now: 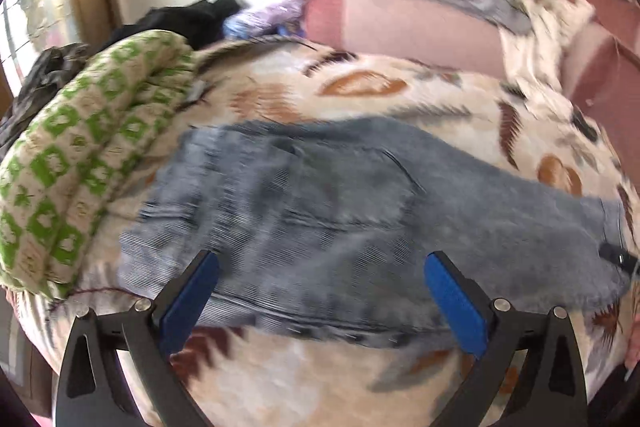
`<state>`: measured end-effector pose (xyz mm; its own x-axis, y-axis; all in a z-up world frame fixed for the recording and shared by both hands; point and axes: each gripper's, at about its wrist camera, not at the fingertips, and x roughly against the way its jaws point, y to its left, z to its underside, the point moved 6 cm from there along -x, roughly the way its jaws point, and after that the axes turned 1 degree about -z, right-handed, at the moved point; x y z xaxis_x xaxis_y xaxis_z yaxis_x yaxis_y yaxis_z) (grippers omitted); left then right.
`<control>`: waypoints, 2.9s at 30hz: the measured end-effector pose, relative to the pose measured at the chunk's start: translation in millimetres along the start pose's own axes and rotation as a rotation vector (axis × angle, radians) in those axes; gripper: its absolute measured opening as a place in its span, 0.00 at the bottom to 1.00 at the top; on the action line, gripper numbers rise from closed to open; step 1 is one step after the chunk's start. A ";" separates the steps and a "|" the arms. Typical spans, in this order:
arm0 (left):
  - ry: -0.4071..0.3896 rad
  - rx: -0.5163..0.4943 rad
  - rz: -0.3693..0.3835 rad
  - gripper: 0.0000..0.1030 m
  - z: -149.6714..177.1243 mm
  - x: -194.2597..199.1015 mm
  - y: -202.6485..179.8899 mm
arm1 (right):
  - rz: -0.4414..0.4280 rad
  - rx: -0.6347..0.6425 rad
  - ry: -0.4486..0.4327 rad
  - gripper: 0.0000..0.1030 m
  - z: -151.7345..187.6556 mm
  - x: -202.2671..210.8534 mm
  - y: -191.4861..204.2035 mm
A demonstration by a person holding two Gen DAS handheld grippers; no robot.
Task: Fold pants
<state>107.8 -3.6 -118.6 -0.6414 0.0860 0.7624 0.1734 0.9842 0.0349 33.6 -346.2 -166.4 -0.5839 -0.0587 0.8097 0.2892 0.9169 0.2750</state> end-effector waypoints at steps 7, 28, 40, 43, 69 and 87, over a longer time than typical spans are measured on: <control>0.072 -0.161 0.046 1.00 16.7 -19.5 -61.1 | 0.093 -0.045 0.075 0.81 2.3 -17.3 -24.1; 0.125 -0.240 0.094 1.00 11.9 -39.1 -102.8 | -0.171 0.013 0.014 0.82 -56.4 -38.1 13.0; 0.234 -0.262 0.032 1.00 29.3 -71.6 -103.5 | 0.004 -0.003 0.093 0.82 -64.2 -79.0 -20.7; 0.238 -0.278 0.018 1.00 27.9 -70.6 -104.9 | 0.031 0.005 0.085 0.82 -71.6 -85.6 -24.8; 0.086 -0.581 0.166 1.00 -17.6 -7.9 -219.0 | -0.328 -0.514 -0.134 0.90 9.8 72.7 -151.8; 0.118 -0.699 0.210 1.00 -47.6 -15.2 -293.0 | -0.535 -0.809 -0.062 0.90 50.9 32.2 -121.0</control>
<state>102.2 -300.6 -109.6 -0.4639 0.2058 0.8617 0.7449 0.6170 0.2536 -58.9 -439.0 -200.0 -0.8222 -0.3466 0.4515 0.3941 0.2256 0.8909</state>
